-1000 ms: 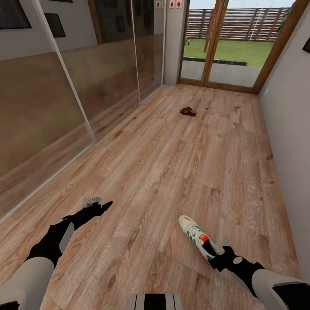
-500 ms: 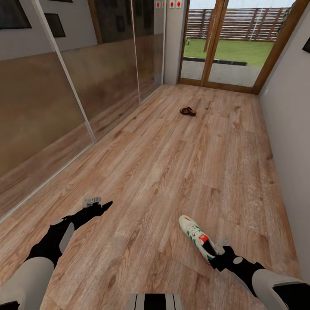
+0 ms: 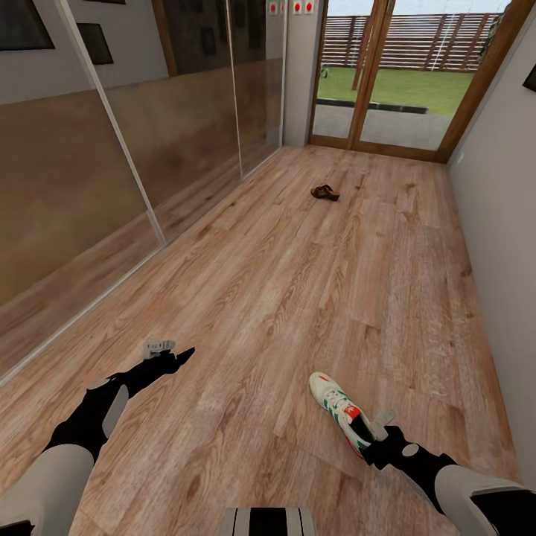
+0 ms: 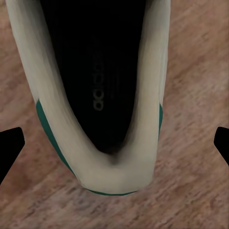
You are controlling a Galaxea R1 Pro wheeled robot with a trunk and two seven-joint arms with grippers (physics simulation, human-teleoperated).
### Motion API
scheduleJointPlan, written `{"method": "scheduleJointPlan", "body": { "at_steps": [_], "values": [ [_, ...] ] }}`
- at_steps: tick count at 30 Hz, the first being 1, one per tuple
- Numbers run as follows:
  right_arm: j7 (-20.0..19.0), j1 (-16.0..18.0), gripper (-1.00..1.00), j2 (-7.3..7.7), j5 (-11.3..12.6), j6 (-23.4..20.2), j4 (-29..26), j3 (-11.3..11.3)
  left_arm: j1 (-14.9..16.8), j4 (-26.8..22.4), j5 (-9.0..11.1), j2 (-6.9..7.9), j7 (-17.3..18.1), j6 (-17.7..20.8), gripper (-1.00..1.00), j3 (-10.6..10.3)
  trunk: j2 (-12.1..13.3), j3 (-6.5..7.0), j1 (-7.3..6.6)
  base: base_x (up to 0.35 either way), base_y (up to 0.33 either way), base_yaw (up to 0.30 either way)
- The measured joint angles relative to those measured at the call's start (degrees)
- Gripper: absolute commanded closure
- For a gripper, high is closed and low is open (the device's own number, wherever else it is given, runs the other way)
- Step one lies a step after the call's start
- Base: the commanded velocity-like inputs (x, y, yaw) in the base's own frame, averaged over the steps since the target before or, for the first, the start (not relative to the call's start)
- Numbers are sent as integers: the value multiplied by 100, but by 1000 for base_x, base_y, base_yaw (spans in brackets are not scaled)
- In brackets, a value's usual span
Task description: Pick up the two gym shoes and the two sandals from the corridor floor and place them onto the hallstand (shoe rack) in the corridor, making sure they are on the rack and not on the floor. Arrange them so the two gym shoes are next to each other and the two sandals are next to each other.
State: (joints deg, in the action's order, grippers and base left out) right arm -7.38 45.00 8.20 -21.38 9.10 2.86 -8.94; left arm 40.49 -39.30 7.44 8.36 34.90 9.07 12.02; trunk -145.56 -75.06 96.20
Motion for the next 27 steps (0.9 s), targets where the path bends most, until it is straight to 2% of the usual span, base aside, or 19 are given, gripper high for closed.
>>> {"method": "scheduleJointPlan", "body": {
  "at_steps": [11,15,27],
  "values": [
    [0,0,-100,-9,-8,0,0,-2,0,1,0,0,0,0,-100,0,0,0,0,0,0,0],
    [0,0,-100,-15,-10,0,0,-5,0,2,-1,0,0,0,-100,0,-5,-88,11,0,0,0],
    [0,0,-100,-34,-10,-3,0,-9,0,1,0,0,0,0,-100,0,-5,-89,10,0,0,0]
  ]
}}
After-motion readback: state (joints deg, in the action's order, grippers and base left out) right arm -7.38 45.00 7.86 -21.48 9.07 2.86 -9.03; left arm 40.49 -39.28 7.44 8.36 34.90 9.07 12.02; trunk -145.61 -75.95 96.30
